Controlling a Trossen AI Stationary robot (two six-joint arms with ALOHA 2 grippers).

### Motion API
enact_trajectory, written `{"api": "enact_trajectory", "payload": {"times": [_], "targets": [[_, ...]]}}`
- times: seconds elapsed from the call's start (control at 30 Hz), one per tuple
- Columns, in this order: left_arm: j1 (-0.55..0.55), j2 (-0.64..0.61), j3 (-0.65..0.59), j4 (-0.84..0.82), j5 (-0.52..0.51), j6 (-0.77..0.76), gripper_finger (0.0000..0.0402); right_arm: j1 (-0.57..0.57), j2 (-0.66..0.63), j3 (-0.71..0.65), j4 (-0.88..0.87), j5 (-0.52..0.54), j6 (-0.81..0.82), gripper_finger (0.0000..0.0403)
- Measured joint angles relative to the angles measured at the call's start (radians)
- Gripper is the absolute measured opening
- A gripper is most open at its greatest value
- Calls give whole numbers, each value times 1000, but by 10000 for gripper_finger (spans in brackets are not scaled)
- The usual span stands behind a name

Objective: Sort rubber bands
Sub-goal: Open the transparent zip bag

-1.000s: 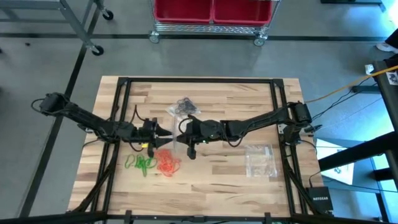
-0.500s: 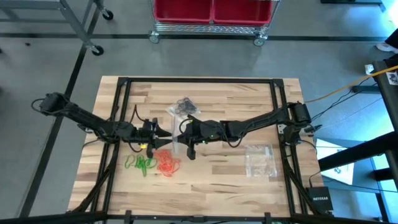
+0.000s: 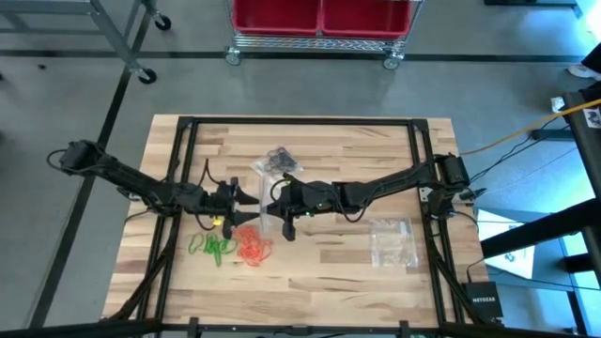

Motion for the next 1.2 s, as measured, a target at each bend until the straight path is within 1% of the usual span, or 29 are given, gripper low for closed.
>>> {"api": "enact_trajectory", "payload": {"times": [0.3,0.43,0.53,0.7,0.73,0.9,1.0,1.13,1.2], "targets": [[0,0,0,23,6,41,177,0,0,0,10,-16,0,0],[0,0,0,30,6,38,159,0,0,0,19,-15,0,0],[0,0,0,31,6,35,122,0,0,0,30,2,-1,0],[6,0,0,32,10,34,24,-1,0,0,28,11,-2,0],[6,0,0,31,9,34,13,-1,0,0,27,12,-2,0],[-1,-2,0,23,7,32,1,0,0,0,24,11,-3,0],[-20,-17,0,3,5,29,1,0,-2,0,-14,1,-3,0],[-40,-70,0,-94,-2,4,0,0,-21,0,-100,4,-6,0],[-47,-95,0,-144,-3,-7,0,0,-37,0,-115,9,-20,0]]}}
